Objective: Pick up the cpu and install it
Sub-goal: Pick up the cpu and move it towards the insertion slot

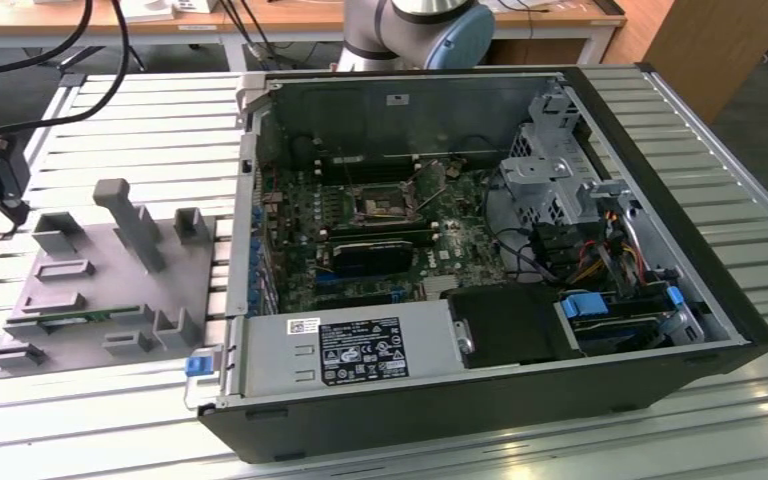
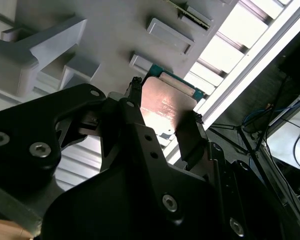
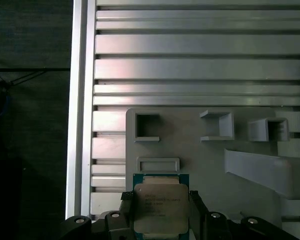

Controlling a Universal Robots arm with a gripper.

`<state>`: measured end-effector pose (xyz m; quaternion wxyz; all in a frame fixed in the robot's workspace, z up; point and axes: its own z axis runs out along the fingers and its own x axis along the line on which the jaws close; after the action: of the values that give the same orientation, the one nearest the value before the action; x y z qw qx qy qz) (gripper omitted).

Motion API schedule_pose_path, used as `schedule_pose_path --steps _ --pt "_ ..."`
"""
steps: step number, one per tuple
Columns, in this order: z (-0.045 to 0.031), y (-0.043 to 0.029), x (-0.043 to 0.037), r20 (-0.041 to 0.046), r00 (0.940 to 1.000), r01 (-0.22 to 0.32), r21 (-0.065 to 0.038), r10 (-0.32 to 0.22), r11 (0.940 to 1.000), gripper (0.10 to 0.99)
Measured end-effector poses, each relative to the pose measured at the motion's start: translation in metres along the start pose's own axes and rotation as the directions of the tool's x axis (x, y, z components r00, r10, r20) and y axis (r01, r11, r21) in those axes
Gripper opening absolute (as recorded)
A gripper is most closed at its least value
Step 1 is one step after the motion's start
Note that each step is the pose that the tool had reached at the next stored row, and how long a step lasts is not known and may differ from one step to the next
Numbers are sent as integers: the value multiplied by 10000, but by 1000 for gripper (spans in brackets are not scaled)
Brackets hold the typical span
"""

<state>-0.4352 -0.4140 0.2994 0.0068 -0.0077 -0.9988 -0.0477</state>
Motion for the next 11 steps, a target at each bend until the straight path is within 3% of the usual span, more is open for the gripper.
schedule_pose_path --steps 11 --pt "-76 8 1 -1 10000 0 0 0 10000 525"
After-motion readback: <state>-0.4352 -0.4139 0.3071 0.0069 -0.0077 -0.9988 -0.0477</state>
